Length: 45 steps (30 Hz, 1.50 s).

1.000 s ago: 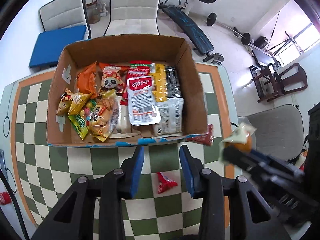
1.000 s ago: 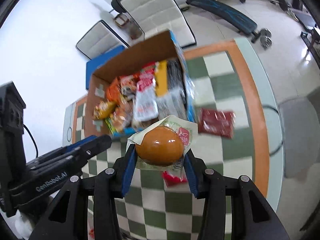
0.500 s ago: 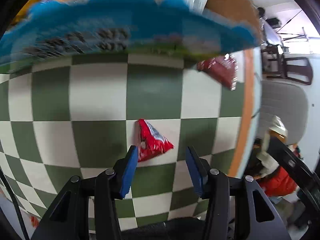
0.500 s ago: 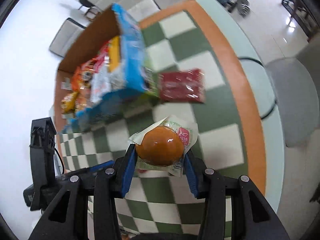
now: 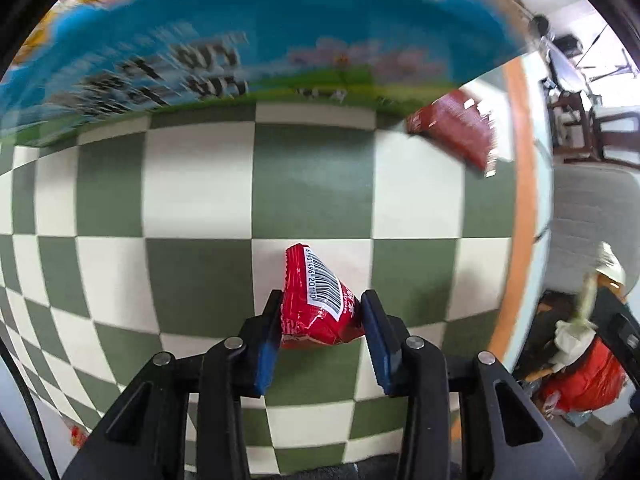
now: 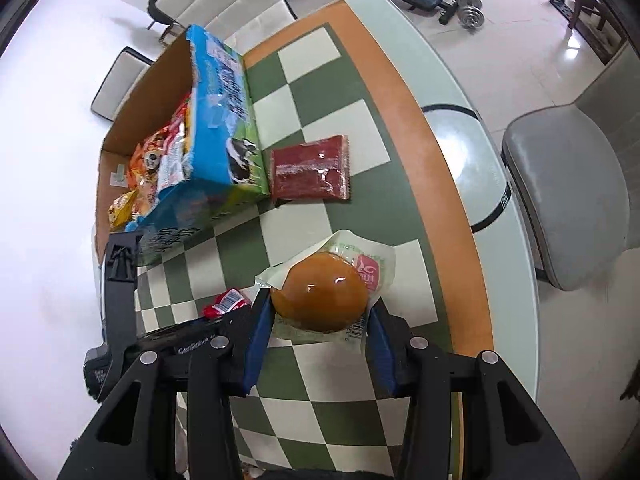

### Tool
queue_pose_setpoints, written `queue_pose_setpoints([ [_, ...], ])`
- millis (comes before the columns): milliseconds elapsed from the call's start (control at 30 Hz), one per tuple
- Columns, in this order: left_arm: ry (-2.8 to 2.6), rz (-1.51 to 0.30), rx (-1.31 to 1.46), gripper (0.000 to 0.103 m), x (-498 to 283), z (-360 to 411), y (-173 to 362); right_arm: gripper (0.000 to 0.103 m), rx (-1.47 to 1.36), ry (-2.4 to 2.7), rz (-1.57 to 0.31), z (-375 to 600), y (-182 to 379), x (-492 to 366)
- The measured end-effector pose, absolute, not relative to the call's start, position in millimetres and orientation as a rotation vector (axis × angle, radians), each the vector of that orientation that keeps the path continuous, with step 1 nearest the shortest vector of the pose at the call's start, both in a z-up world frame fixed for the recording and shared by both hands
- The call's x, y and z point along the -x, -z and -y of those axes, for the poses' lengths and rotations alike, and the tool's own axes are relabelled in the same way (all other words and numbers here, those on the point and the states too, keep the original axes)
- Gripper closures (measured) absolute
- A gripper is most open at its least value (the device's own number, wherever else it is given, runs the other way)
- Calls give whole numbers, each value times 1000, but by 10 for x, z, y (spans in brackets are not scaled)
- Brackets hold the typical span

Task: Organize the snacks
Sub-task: 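Carry the red packet and orange bun into the box and open both tools, then move the right tool out of the box to the dark red rectangular packet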

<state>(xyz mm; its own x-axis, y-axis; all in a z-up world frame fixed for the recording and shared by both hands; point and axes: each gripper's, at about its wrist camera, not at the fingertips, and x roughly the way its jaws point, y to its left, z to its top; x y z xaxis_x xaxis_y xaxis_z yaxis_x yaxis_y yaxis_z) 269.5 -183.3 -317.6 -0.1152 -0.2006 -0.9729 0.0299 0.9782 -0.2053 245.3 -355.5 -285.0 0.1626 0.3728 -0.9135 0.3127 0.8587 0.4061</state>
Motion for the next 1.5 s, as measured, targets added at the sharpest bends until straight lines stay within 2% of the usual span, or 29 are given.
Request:
queue_pose_setpoints([
  [167, 227, -1522, 208, 67, -2724, 1633, 2275, 55, -567, -112, -1395, 3454, 2587, -2540],
  [300, 223, -1395, 214, 67, -3096, 1373, 1610, 55, -539, -183, -1359, 3260, 2304, -2766],
  [433, 201, -1321, 181, 67, -3657, 1133, 1279, 55, -514, -242, -1328, 2979, 2072, -3161],
  [533, 173, -1304, 164, 67, -4136, 889, 1237, 55, -492, -272, -1301, 2719, 1941, -3574],
  [700, 149, -1335, 157, 67, -4828, 637, 1514, 55, -444, -264, -1291, 2317, 1970, -4366],
  [1000, 112, -1451, 130, 65, -5513, 481, 2176, 53, -384, -195, -1363, 1864, 2511, -5378],
  [1067, 118, -1495, 138, 59, -5582, 459, 2308, 41, -372, -180, -1397, 1828, 2628, -5496],
  [1100, 127, -1512, 152, 56, -5601, 449, 2359, 25, -374, -172, -1400, 1829, 2659, -5529],
  [1133, 138, -1527, 165, 45, -5610, 439, 2411, 18, -369, -165, -1403, 1820, 2677, -5549],
  [1167, 143, -1529, 166, 32, -5602, 451, 2414, 17, -360, -160, -1409, 1803, 2692, -5569],
  [1233, 154, -1505, 168, 24, -5567, 451, 2402, 17, -351, -153, -1414, 1790, 2692, -5569],
  [1333, 165, -1478, 173, 24, -5517, 464, 2341, 13, -342, -149, -1417, 1785, 2661, -5524],
  [1433, 186, -1460, 151, 13, -5420, 497, 2252, 13, -295, -141, -1422, 1745, 2615, -5446],
  [1500, 185, -1454, 125, 12, -5374, 510, 2197, 13, -268, -138, -1425, 1727, 2590, -5389],
])
